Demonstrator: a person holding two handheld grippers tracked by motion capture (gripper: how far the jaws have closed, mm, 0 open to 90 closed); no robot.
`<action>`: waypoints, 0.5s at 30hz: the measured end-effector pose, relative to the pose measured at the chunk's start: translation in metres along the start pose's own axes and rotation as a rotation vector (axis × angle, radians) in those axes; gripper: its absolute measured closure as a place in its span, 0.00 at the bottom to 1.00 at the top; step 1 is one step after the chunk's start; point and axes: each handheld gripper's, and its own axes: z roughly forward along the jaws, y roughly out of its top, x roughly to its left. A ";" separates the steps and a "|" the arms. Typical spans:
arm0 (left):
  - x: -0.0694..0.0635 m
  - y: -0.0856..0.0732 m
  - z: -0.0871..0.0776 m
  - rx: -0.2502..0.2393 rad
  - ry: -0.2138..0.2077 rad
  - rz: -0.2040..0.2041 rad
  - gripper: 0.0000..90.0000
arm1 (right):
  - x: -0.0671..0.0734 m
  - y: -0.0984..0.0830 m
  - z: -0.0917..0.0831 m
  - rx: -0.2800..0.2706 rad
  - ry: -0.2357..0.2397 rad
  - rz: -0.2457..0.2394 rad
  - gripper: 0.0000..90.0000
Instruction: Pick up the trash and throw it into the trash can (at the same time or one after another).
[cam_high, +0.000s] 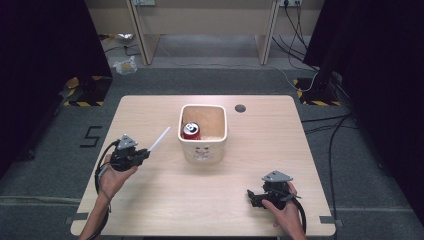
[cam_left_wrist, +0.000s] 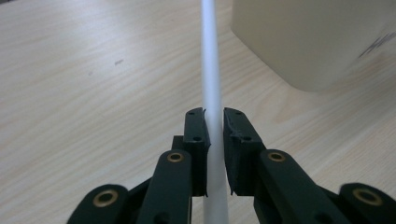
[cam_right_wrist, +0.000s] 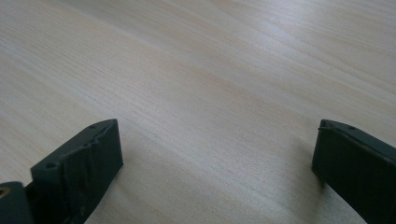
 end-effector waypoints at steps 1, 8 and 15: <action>0.001 0.003 -0.003 -0.005 -0.003 0.001 0.89 | 0.000 0.000 0.000 0.000 0.000 0.001 0.02; 0.003 0.019 -0.015 -0.026 -0.020 0.014 0.89 | 0.000 0.000 0.000 0.001 0.001 0.000 0.02; 0.005 0.039 -0.029 -0.054 -0.013 0.031 0.89 | 0.000 0.000 0.000 0.000 0.000 0.000 0.02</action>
